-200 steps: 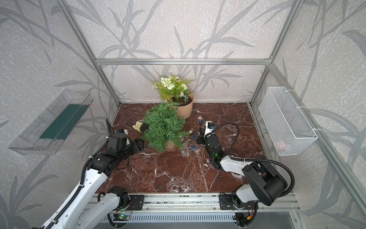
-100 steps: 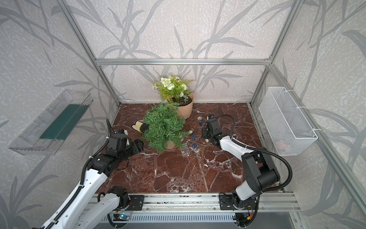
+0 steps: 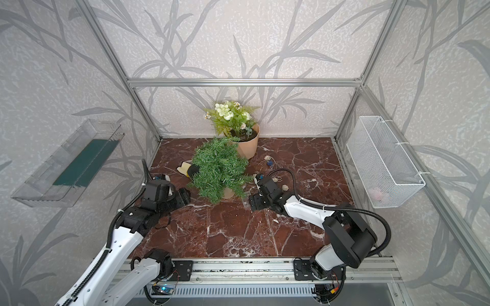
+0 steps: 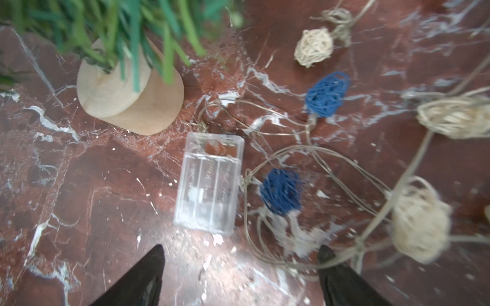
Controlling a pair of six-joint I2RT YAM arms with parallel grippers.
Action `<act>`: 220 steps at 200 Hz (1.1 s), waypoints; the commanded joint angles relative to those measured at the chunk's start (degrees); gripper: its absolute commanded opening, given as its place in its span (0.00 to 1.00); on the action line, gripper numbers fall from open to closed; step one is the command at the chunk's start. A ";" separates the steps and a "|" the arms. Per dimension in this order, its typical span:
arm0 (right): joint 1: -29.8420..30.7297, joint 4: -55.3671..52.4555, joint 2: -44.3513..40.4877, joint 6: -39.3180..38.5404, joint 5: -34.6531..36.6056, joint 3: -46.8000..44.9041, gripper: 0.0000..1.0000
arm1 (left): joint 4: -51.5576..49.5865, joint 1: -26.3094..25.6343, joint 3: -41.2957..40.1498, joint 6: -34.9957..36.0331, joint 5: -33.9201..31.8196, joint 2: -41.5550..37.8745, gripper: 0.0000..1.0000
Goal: Remove string lights from the small christmas tree
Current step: Move the light string to the center of the board.
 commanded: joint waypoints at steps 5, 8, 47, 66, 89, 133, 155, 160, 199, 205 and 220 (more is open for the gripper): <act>3.03 1.95 4.84 2.02 2.36 3.84 0.89 | -1.46 0.29 0.08 -0.70 -0.40 -1.64 0.80; 3.40 2.05 5.38 2.03 2.55 4.21 0.89 | -1.56 0.29 0.12 -0.75 -0.44 -1.71 0.80; 6.64 0.73 12.11 3.62 9.91 7.42 0.89 | -2.30 0.29 0.48 -0.70 -0.58 -2.11 0.80; 6.82 -1.28 13.62 5.22 15.35 7.49 0.89 | -2.52 0.32 0.60 -0.60 -0.69 -2.40 0.80; 5.86 -4.60 13.59 8.12 23.88 6.58 0.90 | -2.56 0.29 0.49 -0.36 -0.94 -2.33 0.80; -6.14 -3.12 12.13 7.48 17.28 3.92 0.85 | -1.59 0.29 -0.10 -0.70 -0.36 -1.89 0.80; -13.11 -2.61 9.88 7.84 14.05 2.49 0.77 | -1.35 0.29 -0.25 -0.71 -0.26 -1.60 0.80; -14.35 -2.83 9.86 7.84 13.96 2.31 0.75 | -1.31 0.29 -0.24 -0.68 -0.26 -1.52 0.80; -21.10 -5.70 4.31 6.44 12.92 2.12 0.72 | -1.37 0.29 -0.26 -0.54 -0.42 -1.67 0.80; -21.02 -6.34 3.44 5.79 12.53 2.19 0.74 | -1.36 0.29 -0.27 -0.42 -0.45 -1.77 0.80; -20.39 -7.05 0.57 4.42 10.05 1.67 0.80 | -1.56 0.29 -0.40 -0.34 -0.57 -2.07 0.80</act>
